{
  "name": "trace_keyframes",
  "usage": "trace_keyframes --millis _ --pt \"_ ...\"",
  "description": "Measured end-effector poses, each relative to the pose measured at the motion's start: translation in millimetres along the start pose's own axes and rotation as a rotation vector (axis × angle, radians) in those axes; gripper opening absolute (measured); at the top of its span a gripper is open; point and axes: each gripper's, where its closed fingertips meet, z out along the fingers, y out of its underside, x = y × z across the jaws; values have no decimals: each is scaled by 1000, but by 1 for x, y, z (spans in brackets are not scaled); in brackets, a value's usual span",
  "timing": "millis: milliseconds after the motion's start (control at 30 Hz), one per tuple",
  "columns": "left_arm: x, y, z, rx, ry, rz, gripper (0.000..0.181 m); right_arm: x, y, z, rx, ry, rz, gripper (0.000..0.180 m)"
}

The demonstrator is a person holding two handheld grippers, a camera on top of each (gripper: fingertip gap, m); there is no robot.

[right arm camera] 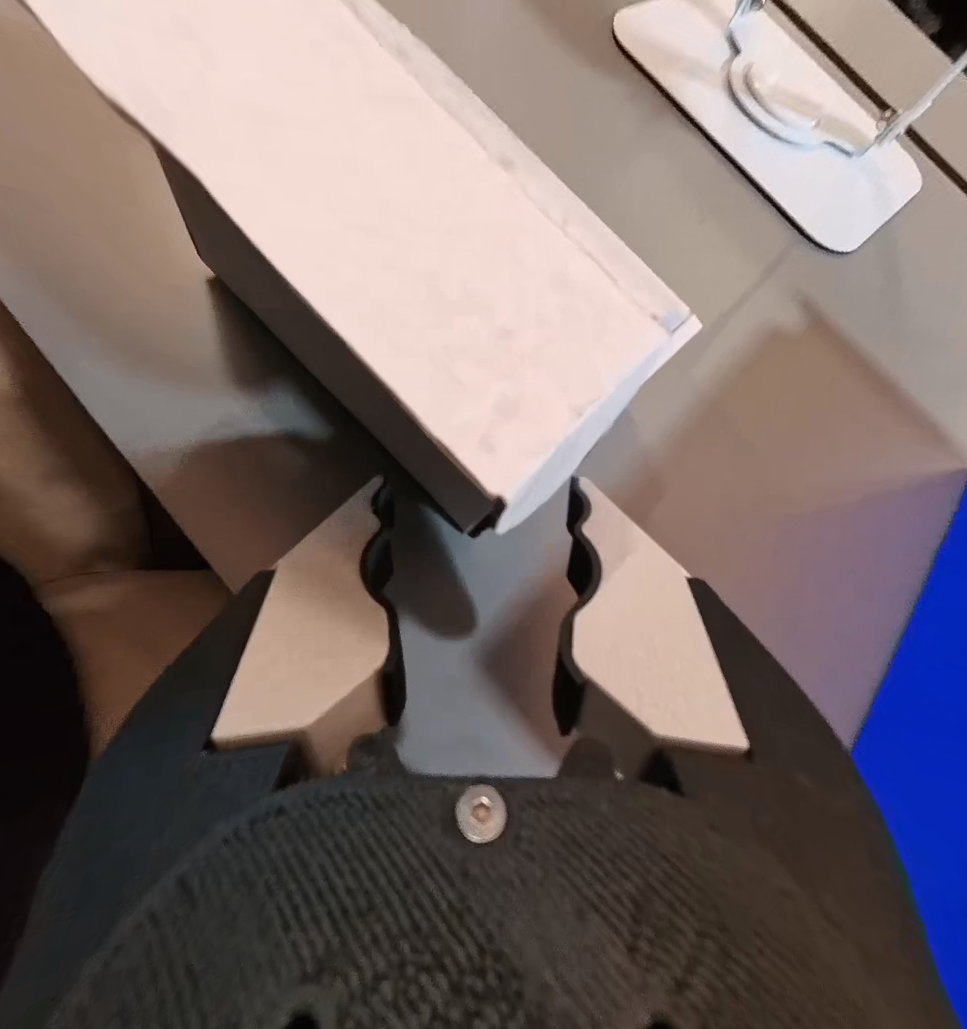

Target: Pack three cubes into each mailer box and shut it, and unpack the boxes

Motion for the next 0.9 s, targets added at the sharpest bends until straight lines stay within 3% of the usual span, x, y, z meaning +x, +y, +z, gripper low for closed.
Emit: trace_keyframes --millis 133,267,400,633,900 --pt "-5 0 -1 3 -5 -49 11 4 7 1 -46 30 -15 69" --pt "-5 0 -1 -1 -11 -41 10 20 -20 -28 106 119 3 75" --pt "-5 0 -1 -1 -14 -27 10 24 -38 -57 246 169 -9 52" --pt "-3 -1 -1 3 -15 -12 10 17 -44 -67 264 240 -125 10" --pt "-2 -2 -1 11 -19 -1 10 14 -44 -69 189 229 -116 7"
